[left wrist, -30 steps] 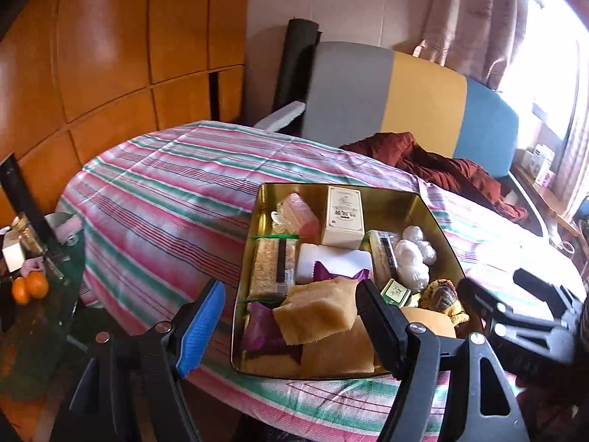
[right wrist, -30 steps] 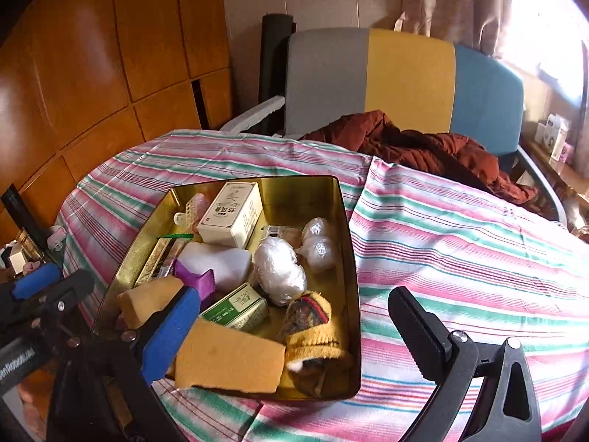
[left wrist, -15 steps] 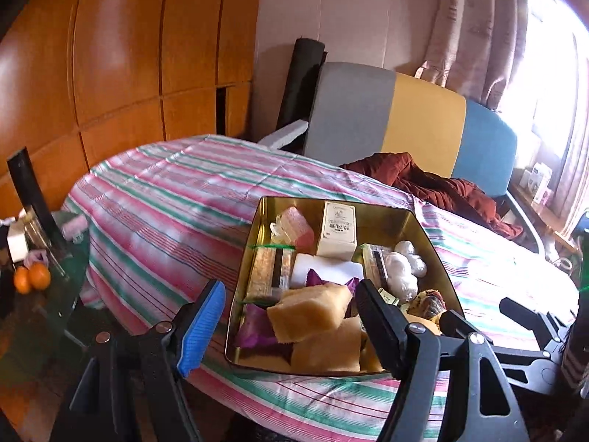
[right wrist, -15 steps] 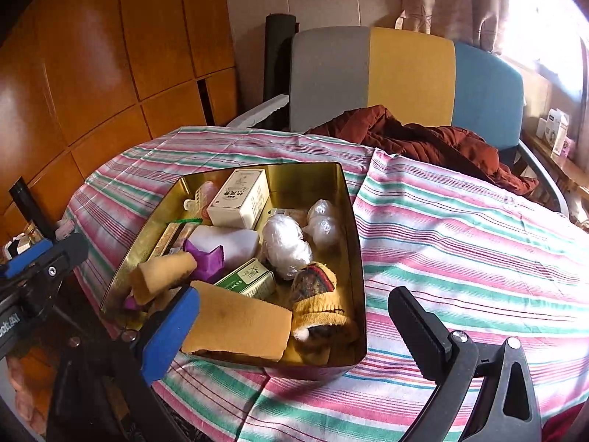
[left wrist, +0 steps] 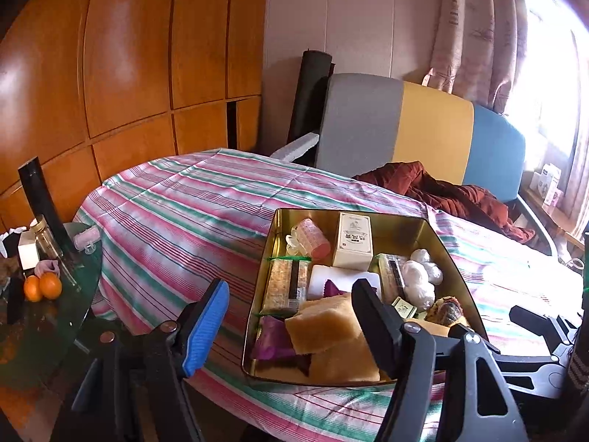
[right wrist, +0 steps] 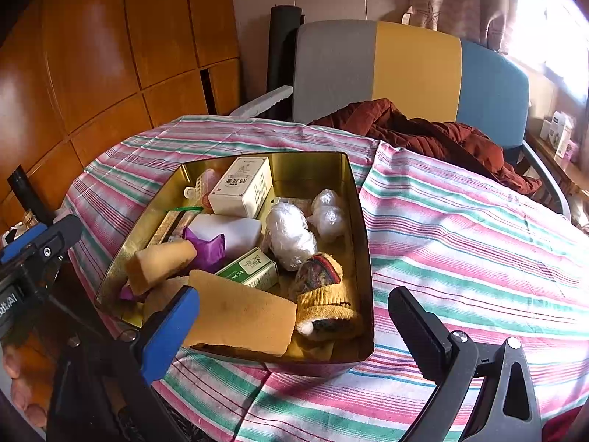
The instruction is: Organize objects
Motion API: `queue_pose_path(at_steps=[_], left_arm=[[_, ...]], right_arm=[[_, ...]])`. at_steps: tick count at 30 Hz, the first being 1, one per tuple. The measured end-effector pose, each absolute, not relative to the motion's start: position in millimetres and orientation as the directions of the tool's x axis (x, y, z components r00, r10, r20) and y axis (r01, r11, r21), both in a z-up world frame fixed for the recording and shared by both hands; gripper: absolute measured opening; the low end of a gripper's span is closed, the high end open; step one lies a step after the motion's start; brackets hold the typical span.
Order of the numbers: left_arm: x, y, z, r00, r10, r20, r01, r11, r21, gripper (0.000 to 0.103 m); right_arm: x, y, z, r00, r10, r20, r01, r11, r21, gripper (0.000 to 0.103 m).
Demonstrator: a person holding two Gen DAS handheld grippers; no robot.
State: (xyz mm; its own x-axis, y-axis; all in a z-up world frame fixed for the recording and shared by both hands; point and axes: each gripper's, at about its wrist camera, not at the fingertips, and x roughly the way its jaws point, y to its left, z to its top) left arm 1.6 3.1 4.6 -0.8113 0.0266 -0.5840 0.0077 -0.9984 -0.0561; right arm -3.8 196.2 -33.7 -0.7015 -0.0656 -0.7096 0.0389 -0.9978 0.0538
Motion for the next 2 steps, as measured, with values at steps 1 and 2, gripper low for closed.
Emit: queue_pose_path(at_steps=[1,2], left_arm=[[0.9,2.8,4.4,-0.81,0.029,-0.586,0.007,-0.998,-0.059,0.07],[0.4,2.3,3.9,-0.808,0.033,-0.589,0.003,-0.998,-0.062,0.07]], right_arm=[[-4.0,196.3,-34.0,-0.701,-0.064,-0.71,0.038,-0.998,0.053,0.103],[-4.0,196.3,-34.1,-0.702,-0.064,-0.709,0.038,-0.998,0.053,0.103]])
